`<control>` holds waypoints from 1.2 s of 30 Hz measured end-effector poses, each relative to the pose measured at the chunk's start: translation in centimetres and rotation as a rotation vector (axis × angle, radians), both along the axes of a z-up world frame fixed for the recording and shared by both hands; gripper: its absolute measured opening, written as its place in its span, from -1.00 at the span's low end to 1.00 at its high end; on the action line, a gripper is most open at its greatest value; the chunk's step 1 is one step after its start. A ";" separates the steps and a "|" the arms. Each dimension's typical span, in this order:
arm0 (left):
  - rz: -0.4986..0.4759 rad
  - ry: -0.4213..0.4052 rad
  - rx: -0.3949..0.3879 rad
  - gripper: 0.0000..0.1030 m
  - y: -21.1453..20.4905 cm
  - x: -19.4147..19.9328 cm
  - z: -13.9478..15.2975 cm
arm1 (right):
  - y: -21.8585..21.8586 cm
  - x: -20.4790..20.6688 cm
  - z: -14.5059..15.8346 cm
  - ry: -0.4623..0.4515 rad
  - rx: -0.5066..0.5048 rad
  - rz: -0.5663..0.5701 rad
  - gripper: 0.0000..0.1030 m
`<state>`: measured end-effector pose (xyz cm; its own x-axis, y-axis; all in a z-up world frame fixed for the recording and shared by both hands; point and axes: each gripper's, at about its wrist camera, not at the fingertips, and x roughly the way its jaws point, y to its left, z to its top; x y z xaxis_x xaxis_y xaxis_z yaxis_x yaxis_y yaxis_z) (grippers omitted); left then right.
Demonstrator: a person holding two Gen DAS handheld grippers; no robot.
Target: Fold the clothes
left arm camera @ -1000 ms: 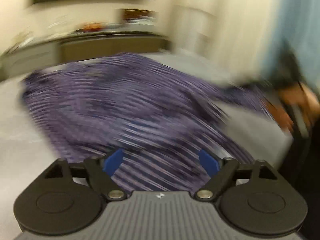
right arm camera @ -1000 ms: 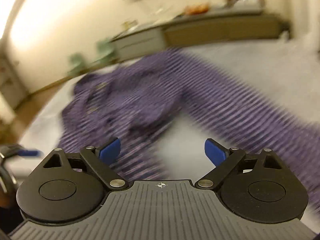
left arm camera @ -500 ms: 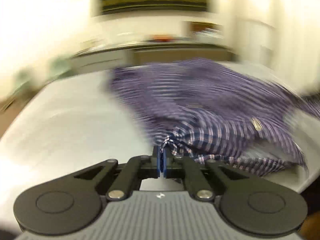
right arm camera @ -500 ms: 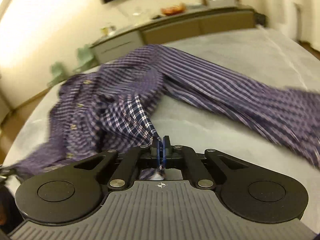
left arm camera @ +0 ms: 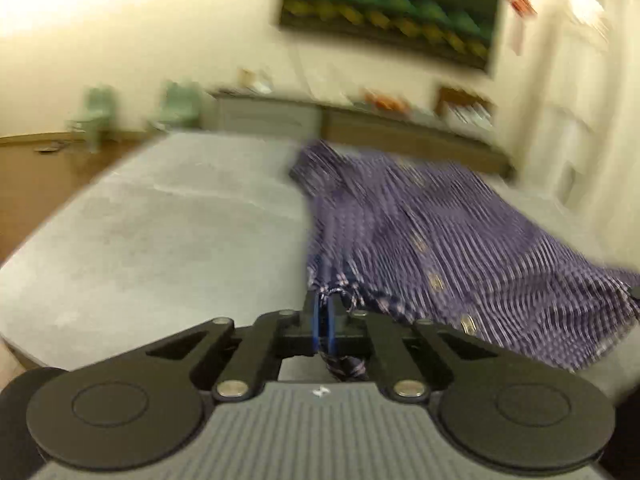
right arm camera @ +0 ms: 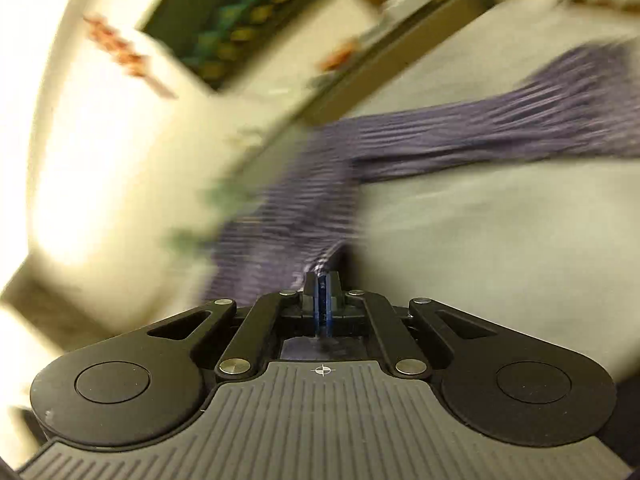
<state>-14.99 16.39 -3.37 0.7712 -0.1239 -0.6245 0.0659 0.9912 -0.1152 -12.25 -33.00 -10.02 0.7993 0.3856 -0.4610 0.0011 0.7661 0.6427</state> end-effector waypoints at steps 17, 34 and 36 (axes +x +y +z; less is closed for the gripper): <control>-0.107 -0.144 -0.101 0.56 1.9 -2.0 4.7 | 6.7 2.1 3.9 -0.002 -0.526 0.098 0.96; -0.031 -0.102 -0.061 0.75 5.3 12.3 4.7 | 6.4 1.7 5.6 0.060 -0.950 -0.115 0.15; 0.033 -0.062 -0.161 0.75 6.8 16.6 4.7 | 7.9 2.5 8.5 -0.026 -0.981 -0.126 0.17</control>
